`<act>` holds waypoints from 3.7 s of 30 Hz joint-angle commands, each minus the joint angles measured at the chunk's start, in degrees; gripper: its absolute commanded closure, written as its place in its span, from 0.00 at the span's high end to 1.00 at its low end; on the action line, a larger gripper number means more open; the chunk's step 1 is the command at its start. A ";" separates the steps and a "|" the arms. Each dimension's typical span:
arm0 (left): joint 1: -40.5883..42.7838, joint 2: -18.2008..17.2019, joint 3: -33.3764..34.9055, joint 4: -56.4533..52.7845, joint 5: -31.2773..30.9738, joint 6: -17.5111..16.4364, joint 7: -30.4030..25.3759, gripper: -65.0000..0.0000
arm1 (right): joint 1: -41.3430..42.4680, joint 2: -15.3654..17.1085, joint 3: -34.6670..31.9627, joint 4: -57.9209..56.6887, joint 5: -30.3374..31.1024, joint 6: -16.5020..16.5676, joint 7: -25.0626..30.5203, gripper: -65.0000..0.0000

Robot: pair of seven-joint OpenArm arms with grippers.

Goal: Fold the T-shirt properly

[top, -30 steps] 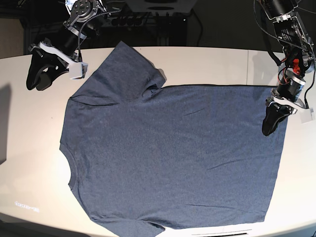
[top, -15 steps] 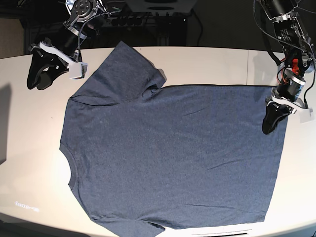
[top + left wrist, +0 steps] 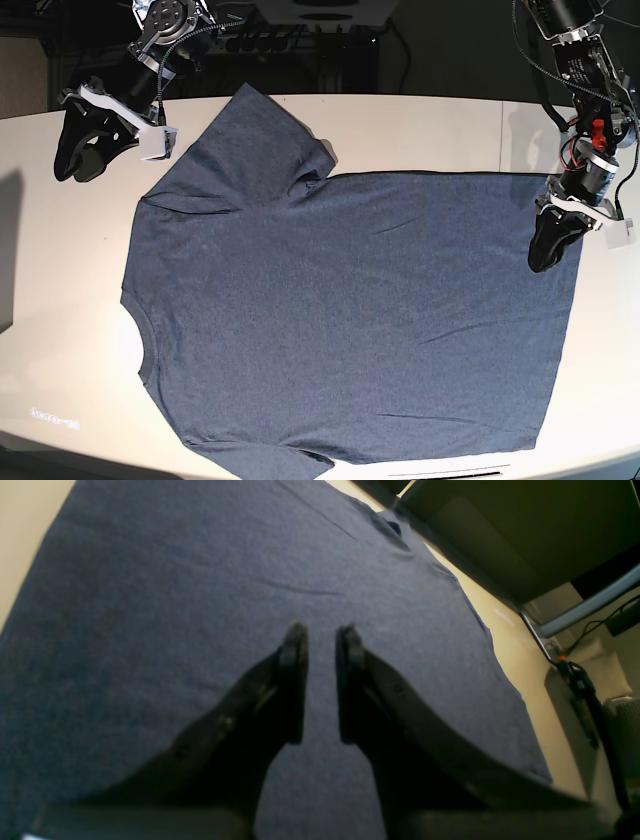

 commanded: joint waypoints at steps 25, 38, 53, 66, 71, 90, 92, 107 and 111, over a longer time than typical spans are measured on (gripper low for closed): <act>-0.57 -0.63 -0.17 0.87 4.98 -1.39 -2.91 0.23 | -0.22 0.13 0.17 0.96 0.48 -0.97 0.24 0.39; -0.55 -0.61 -0.17 0.87 -2.47 -1.39 -4.57 0.23 | -0.22 0.13 0.17 0.96 0.50 -0.97 0.22 0.39; -0.55 -0.61 -0.17 0.87 -2.45 -1.39 -4.59 0.23 | -0.22 0.13 0.17 0.96 7.63 -0.97 0.31 0.39; -0.52 -0.61 -0.17 0.87 -2.43 -1.39 -4.55 0.23 | -0.22 0.13 0.17 0.96 8.85 -0.97 0.74 0.39; -0.55 -0.61 -0.17 0.87 -2.43 -1.39 -4.55 0.23 | -0.22 0.13 0.17 0.96 8.85 -0.97 0.72 0.39; -0.55 -0.63 -0.17 0.87 -2.45 -1.39 -2.36 0.23 | -0.22 0.13 0.17 0.96 8.85 -0.97 0.72 0.39; -0.55 -0.61 -0.17 0.87 -2.45 -1.39 -1.44 0.23 | -0.22 0.13 0.17 0.96 8.85 -0.97 0.72 0.39; -0.57 -0.61 -0.17 0.87 0.68 -1.39 -0.26 0.00 | -0.22 0.13 0.17 0.96 8.85 -0.97 0.70 0.39; -0.57 -0.63 -0.17 0.87 3.06 -1.39 -0.28 0.00 | -0.22 0.13 0.17 0.96 8.83 -0.97 0.72 0.39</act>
